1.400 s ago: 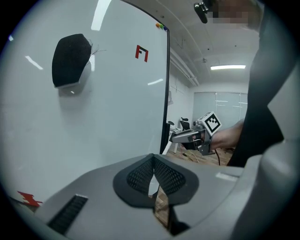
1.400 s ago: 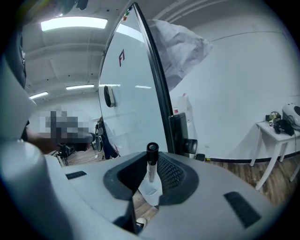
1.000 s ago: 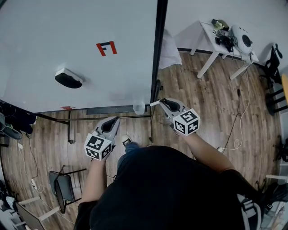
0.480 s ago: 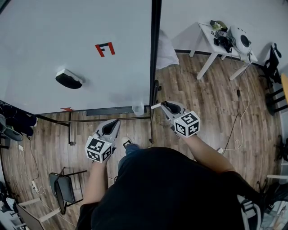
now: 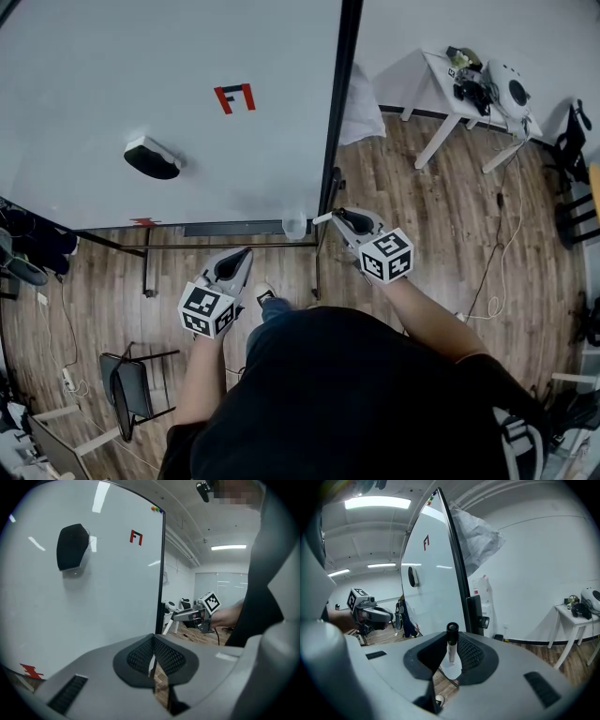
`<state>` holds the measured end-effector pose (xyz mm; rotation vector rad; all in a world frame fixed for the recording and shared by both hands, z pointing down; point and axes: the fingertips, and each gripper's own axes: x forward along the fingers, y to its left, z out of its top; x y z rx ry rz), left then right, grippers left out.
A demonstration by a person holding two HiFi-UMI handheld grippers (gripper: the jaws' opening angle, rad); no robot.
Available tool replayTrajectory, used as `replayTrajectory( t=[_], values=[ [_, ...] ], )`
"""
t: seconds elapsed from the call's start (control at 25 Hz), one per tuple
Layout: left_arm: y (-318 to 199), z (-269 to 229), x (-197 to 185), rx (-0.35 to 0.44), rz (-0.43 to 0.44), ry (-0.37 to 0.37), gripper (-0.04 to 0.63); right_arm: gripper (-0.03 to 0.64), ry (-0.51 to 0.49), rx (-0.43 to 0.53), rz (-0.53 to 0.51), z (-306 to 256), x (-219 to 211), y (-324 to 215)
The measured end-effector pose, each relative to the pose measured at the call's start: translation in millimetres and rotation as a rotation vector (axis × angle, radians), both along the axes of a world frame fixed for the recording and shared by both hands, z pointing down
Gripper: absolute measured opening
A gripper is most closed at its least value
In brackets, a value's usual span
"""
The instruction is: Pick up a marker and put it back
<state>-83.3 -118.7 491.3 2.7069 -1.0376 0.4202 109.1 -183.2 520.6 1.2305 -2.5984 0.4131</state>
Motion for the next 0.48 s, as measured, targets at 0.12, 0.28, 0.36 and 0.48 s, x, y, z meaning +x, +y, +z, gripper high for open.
replayTrajectory(
  t=[0.12, 0.28, 0.36, 0.48],
  values=[
    [-3, 1, -9, -0.002, -0.018, -0.001, 0.011, 0.060, 0.020, 0.001, -0.023, 7, -12, -9],
    [-8, 1, -19, -0.003, -0.037, -0.002, 0.011, 0.060, 0.042, -0.018, -0.052, 23, -28, -18],
    [-9, 1, -22, -0.003, -0.043, -0.002, 0.011, 0.060, 0.052, -0.030, -0.065, 31, -35, -22],
    [-12, 1, -24, -0.007, -0.048, -0.003, 0.011, 0.060, 0.068, -0.046, -0.078, 43, -43, -28]
  ],
)
